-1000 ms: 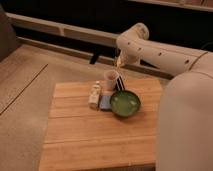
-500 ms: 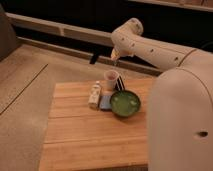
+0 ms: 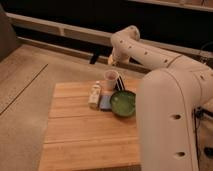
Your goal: Place the ceramic cup in the ceramic bowl
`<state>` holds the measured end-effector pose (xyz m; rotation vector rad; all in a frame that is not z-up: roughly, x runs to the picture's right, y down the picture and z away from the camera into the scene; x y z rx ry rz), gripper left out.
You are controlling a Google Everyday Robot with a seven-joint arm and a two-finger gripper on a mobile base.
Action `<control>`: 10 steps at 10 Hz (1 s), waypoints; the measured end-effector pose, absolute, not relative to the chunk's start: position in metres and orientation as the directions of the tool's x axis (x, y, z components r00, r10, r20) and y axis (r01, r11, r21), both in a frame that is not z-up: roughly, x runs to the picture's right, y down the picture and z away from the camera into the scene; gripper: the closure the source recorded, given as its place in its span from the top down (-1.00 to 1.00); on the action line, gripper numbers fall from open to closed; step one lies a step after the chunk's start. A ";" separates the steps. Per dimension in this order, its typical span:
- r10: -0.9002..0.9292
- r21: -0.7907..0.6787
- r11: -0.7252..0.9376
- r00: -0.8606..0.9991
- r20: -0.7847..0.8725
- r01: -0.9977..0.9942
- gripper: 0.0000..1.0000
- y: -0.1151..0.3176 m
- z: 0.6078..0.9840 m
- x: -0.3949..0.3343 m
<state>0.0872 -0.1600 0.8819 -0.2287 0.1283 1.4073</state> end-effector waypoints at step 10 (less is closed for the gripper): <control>0.871 -0.084 0.080 0.110 -0.478 -0.993 0.30 -0.123 0.942 0.104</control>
